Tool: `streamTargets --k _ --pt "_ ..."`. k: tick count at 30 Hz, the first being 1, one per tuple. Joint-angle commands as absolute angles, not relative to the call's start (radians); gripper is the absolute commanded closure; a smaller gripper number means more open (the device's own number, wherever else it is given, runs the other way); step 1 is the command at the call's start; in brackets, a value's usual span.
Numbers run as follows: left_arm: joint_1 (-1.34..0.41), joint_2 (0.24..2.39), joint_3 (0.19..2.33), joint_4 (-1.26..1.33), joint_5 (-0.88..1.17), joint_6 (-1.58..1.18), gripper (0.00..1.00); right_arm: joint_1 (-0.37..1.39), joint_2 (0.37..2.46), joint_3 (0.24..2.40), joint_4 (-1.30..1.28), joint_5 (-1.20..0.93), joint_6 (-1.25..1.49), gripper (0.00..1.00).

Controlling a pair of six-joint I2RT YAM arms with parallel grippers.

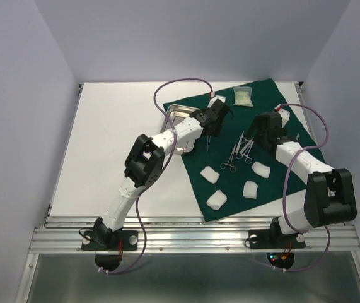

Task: Prepare the surgical pack
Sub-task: Pick up the medical item from the surgical kit.

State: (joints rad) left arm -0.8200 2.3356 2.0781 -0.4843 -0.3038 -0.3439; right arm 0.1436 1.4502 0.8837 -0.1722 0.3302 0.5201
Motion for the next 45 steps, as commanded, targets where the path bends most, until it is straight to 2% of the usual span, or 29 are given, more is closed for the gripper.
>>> streamTargets --k 1,17,24,26,29,34,45 --pt "-0.819 2.352 2.143 -0.489 -0.351 -0.364 0.47 0.144 1.417 0.87 -0.169 0.348 0.523 0.07" --pt "-0.824 2.433 2.109 -0.454 -0.307 -0.396 0.53 0.144 1.43 0.867 -0.167 0.331 0.514 0.06" --pt "-0.825 2.439 2.105 -0.451 -0.285 -0.403 0.71 0.144 1.433 0.87 -0.169 0.325 0.517 0.06" --pt "-0.825 2.434 2.095 -0.44 -0.279 -0.402 0.82 0.144 1.431 0.871 -0.169 0.325 0.518 0.06" --pt "-0.825 2.425 2.095 -0.437 -0.282 -0.396 0.92 0.144 1.43 0.873 -0.167 0.319 0.52 0.05" --pt "-0.824 2.379 2.085 -0.425 -0.29 -0.365 1.0 0.144 1.422 0.876 -0.173 0.316 0.517 0.06" --pt "-0.815 2.162 2.022 -0.383 -0.272 -0.284 1.0 0.144 1.399 0.881 -0.178 0.327 0.505 0.06"
